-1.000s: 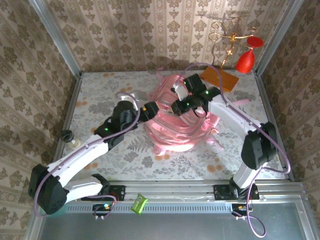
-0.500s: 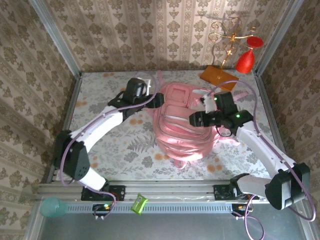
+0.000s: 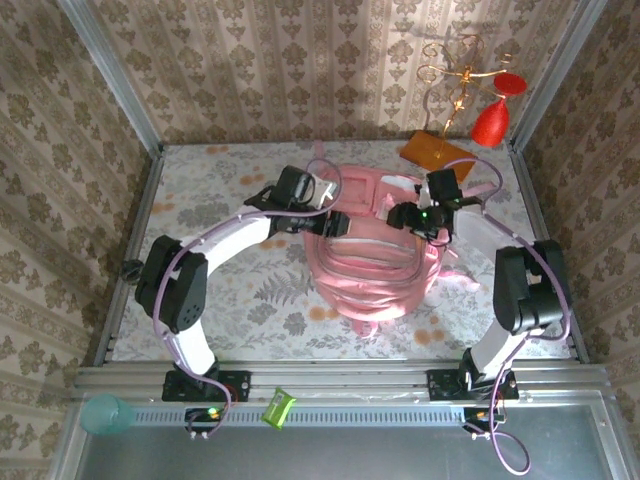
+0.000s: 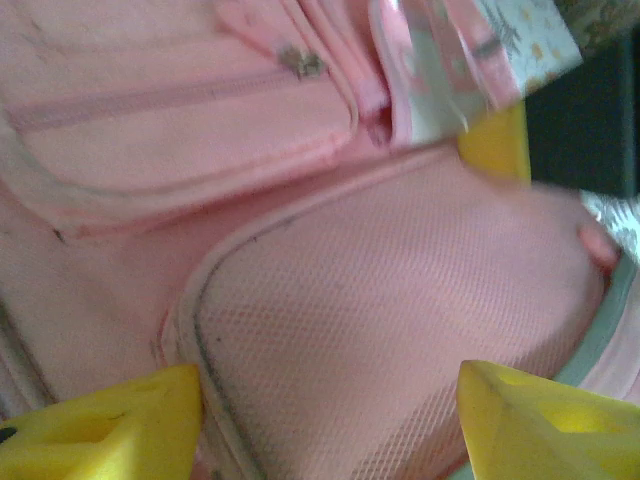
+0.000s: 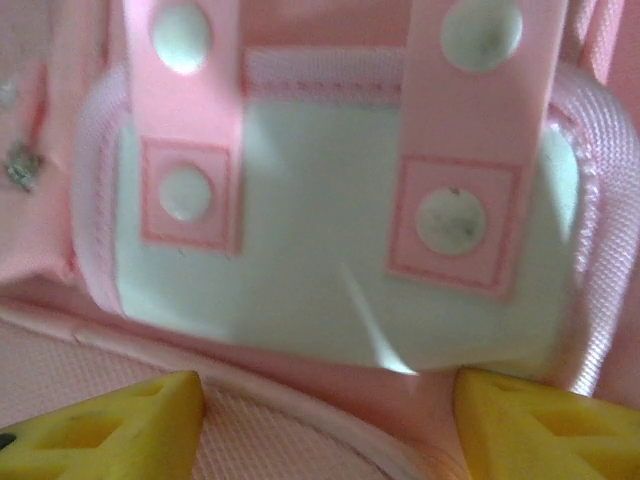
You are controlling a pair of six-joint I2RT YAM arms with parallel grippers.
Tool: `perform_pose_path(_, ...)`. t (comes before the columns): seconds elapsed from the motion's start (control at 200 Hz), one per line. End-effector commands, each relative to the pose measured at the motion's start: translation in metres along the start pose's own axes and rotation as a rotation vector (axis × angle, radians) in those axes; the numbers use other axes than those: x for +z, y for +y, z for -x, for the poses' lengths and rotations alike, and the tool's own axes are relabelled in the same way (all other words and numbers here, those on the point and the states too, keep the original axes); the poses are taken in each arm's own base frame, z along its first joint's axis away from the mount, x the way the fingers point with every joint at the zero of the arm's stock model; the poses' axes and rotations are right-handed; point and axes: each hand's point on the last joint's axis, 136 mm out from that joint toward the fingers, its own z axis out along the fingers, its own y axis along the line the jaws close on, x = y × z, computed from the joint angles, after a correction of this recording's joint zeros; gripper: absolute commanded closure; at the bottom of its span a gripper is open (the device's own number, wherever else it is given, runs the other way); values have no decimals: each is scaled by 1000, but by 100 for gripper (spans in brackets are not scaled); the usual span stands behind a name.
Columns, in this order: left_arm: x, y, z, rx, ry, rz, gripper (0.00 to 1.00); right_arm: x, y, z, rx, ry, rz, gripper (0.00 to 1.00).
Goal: Pack books, pencil case, and school supplies into a backpack
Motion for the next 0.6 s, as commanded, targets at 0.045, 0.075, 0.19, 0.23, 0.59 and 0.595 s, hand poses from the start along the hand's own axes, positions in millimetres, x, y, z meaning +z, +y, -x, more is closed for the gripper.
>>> perform_pose_path(0.045,-2,-31,-63,-65,125,-134,33,23,73,14,-205,43,164,35)
perform_pose_path(0.075,-4,-32,-68,-61,127,-122,33,30,80,13,-232,62,171,35)
perform_pose_path(0.19,-11,-35,-79,-37,118,-71,32,52,111,23,-324,101,191,35)
perform_pose_path(0.23,-14,-34,-76,-28,103,-46,32,58,117,32,-346,95,171,35)
perform_pose_path(0.59,-58,-21,-37,234,-72,169,31,-8,117,109,-475,-124,-237,33)
perform_pose_path(0.595,-58,-20,-38,246,-71,174,31,-9,116,109,-475,-127,-240,33)
